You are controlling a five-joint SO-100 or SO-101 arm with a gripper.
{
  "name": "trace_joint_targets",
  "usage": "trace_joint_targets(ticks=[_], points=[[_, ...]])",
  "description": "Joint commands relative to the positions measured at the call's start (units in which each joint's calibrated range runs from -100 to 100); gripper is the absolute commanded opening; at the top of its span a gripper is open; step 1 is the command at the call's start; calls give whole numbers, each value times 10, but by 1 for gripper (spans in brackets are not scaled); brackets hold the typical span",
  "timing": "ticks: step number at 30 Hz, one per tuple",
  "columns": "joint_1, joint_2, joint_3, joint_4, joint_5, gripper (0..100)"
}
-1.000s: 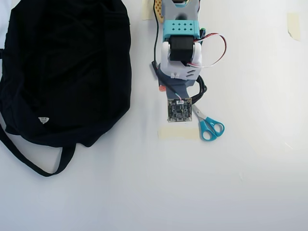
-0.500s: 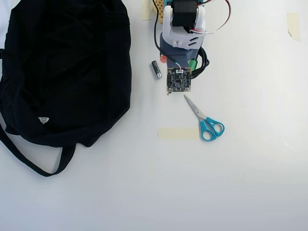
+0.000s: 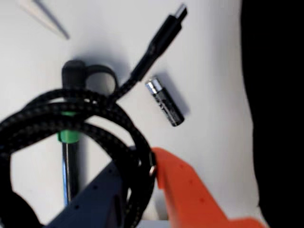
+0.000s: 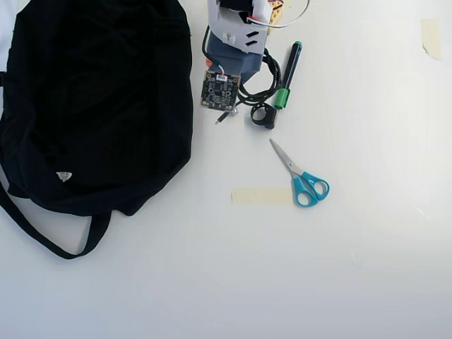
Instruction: Put the cable into the black bag
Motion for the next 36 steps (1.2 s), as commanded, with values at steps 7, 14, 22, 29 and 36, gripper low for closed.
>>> trace_joint_targets(ticks=[7, 14, 22, 29, 36], points=[[68, -24, -13, -19, -29, 3], [90, -24, -13, -72, -29, 3], [175, -18, -12, -90, -29, 2], [248, -12, -4, -125, -45, 2], [330, -12, -3, -186, -42, 2]])
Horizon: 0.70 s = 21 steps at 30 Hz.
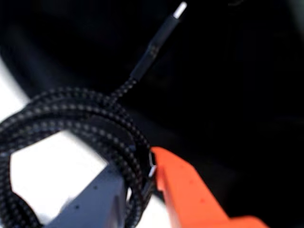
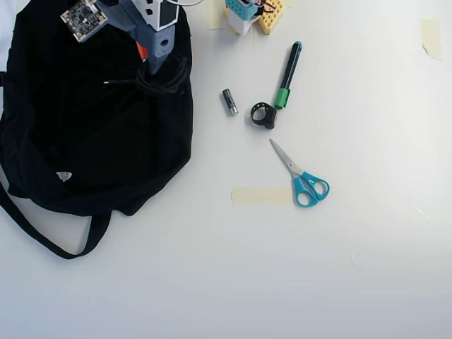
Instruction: Put the cable into the black bag
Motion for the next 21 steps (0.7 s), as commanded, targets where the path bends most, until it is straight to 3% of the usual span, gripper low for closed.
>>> trace_joint_targets(ticks=[1, 14, 21], points=[[52, -11, -6, -23, 1, 2], [215, 116, -15, -244, 1, 3], [226, 205, -16, -314, 2, 3]])
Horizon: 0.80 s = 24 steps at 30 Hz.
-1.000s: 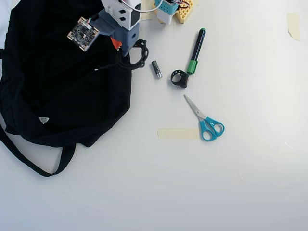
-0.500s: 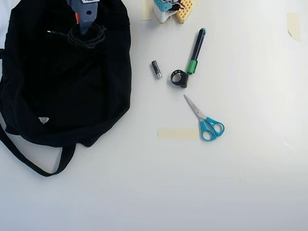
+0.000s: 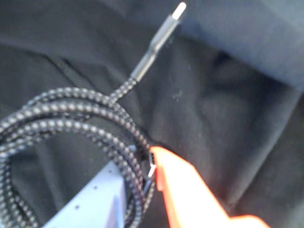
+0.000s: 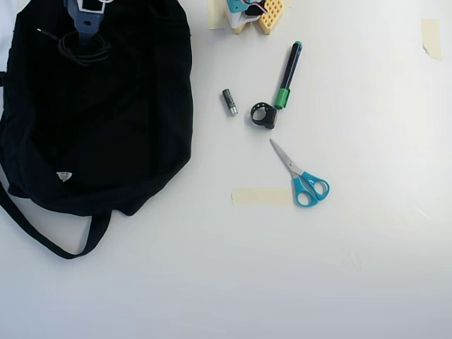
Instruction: Put the cable into the black bag
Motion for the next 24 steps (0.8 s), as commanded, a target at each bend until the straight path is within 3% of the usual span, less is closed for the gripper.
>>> trace_joint_targets(ticks=[1, 16, 24], points=[[7, 16, -17, -20, 2, 3], [1, 21, -8, -13, 12, 28], [-56, 6, 4, 28, -1, 29]])
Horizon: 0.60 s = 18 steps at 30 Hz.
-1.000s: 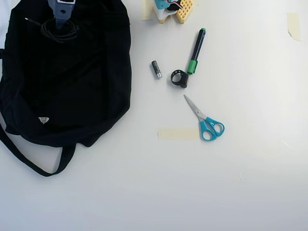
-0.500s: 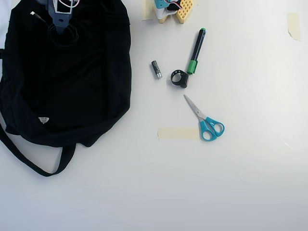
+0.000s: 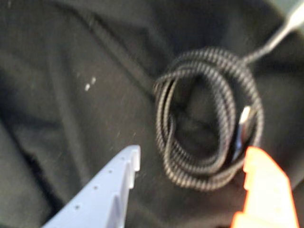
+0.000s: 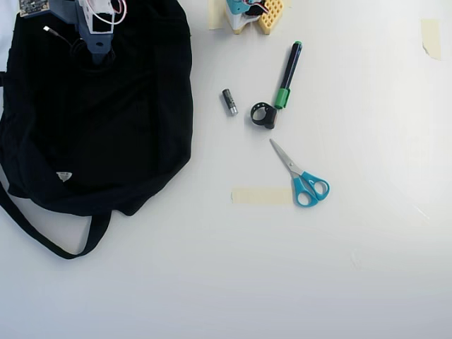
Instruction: Put the cable into the black bag
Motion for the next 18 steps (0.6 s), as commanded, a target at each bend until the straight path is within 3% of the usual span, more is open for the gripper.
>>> trace_joint_targets(ticks=[1, 5, 8, 9, 12, 16, 18], points=[[-17, -33, -3, 18, -6, 28], [-27, -163, 1, 121, -16, 28], [-95, -171, 1, 169, -25, 4], [-144, -172, -1, 170, -34, 2], [-305, -186, -37, 167, -34, 2], [-454, -372, -28, 179, -35, 2], [-496, -467, 52, 230, -22, 2]])
